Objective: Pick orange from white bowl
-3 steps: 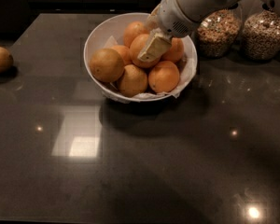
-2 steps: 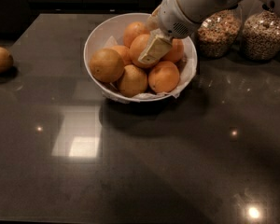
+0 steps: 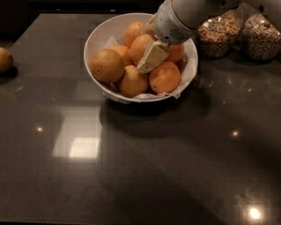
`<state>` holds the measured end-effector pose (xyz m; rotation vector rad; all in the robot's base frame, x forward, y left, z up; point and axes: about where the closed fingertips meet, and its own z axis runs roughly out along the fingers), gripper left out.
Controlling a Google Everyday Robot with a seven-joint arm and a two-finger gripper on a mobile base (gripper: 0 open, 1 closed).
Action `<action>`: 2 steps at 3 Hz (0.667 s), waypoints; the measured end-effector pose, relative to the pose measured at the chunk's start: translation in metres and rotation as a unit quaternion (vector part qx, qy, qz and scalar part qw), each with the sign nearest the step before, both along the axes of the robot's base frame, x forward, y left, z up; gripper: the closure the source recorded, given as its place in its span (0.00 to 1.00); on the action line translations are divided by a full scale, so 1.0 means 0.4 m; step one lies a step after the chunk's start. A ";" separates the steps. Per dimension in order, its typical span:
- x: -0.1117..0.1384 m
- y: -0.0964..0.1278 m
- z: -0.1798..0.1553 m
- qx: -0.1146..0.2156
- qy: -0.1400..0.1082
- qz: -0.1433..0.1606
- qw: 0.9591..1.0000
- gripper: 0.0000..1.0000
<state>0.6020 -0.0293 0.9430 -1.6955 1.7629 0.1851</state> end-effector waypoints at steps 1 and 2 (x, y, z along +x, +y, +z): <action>0.003 0.010 -0.027 -0.002 0.014 0.005 1.000 0.34; 0.011 0.018 -0.033 -0.002 0.020 0.008 1.000 0.36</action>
Offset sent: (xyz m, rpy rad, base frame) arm 0.0139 0.0114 -0.0264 -0.0049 0.0692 0.0270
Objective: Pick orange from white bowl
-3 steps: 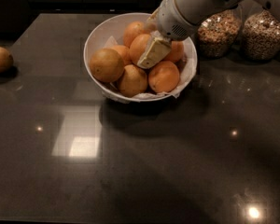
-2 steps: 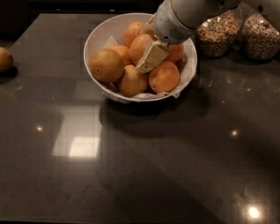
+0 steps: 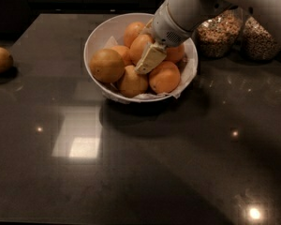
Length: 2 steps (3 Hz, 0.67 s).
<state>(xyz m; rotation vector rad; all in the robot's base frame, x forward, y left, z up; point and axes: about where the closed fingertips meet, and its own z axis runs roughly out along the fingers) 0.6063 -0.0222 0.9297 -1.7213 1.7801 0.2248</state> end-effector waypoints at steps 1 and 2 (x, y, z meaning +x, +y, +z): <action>0.007 0.003 0.001 0.000 0.004 0.002 1.000 0.54; 0.007 0.003 0.001 0.000 0.004 0.002 1.000 0.77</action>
Offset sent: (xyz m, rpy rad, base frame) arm 0.0027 0.0012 0.0000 -0.0002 0.0085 0.0034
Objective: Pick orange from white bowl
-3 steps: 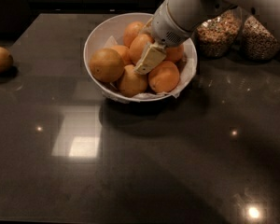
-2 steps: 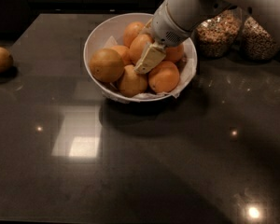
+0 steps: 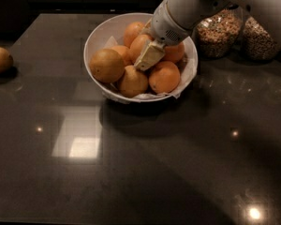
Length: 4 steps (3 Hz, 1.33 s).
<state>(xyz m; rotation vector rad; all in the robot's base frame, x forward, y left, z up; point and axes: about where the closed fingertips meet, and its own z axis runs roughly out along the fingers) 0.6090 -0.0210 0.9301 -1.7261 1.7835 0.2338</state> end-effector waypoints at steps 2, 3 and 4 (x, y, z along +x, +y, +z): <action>0.000 0.000 0.000 0.000 0.000 0.000 1.000 1.00; -0.018 -0.005 0.027 0.012 -0.008 0.006 1.000 1.00; -0.055 -0.023 0.089 0.035 -0.032 0.015 0.999 1.00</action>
Offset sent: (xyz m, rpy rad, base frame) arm -0.0003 0.0003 0.0004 0.0015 0.0005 0.0028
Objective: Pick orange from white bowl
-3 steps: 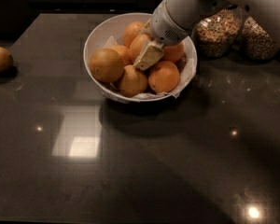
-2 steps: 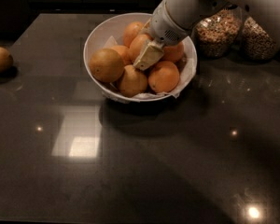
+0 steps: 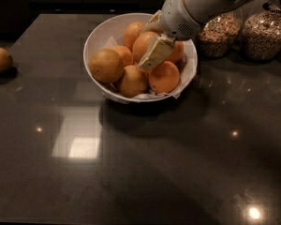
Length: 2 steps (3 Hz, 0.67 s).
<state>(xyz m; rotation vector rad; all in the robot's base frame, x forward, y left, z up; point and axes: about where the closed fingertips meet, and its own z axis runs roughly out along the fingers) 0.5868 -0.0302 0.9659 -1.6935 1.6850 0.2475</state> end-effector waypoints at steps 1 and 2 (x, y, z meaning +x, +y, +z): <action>-0.044 -0.039 0.067 0.051 -0.018 0.017 0.998 1.00; -0.086 -0.074 0.126 0.113 -0.025 0.029 0.993 1.00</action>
Offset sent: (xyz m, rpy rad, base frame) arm -0.0486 -0.0591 0.0735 0.3617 -0.0659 0.0736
